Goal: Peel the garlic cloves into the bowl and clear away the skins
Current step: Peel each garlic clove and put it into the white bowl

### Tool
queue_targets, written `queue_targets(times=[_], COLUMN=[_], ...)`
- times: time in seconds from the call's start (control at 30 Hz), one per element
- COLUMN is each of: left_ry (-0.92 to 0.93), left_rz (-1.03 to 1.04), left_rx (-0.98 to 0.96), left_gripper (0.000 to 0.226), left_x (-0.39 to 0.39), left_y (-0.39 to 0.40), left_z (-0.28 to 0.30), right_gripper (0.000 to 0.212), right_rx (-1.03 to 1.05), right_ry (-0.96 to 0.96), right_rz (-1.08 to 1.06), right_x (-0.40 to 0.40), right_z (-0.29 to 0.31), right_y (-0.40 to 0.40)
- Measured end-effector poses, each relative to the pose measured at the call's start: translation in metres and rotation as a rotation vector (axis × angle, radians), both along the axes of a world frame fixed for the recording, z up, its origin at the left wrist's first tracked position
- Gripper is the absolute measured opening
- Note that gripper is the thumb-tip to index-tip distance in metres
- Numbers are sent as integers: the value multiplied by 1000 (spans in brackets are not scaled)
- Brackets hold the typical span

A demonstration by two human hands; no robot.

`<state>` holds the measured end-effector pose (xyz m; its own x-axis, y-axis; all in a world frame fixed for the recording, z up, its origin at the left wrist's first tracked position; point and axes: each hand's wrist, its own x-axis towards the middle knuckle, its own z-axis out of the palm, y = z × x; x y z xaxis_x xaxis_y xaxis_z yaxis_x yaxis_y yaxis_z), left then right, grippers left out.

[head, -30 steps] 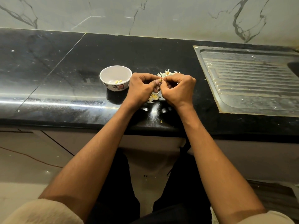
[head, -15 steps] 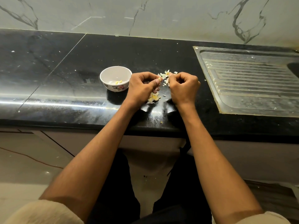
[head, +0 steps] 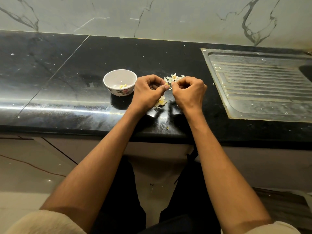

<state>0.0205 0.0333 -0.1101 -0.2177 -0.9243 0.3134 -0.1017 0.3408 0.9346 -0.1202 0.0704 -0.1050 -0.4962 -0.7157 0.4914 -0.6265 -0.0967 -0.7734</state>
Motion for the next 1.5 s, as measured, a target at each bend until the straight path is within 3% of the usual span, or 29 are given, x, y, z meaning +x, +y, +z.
queue_targets(times=[0.13, 0.33, 0.63, 1.13, 1.5], left_ry=[-3, -10, -30, -190, -220], left_rz=[13, 40, 147, 269, 279], left_rx=[-8, -19, -72, -278, -312], left_gripper=[9, 12, 11, 7, 6], left_x=[0, -1, -4, -5, -4], left_y=[0, 2, 2, 1, -1], left_z=[0, 0, -1, -3, -5], right_gripper=[22, 4, 10, 7, 5], right_rx=[-6, -23, -111, -191, -185], right_ry=[-22, -5, -124, 136, 186], right_rz=[-4, 27, 157, 215, 222], right_x=[-1, -2, 1, 0, 0], right_z=[-2, -3, 0, -4, -5], right_y=[1, -1, 2, 3, 3])
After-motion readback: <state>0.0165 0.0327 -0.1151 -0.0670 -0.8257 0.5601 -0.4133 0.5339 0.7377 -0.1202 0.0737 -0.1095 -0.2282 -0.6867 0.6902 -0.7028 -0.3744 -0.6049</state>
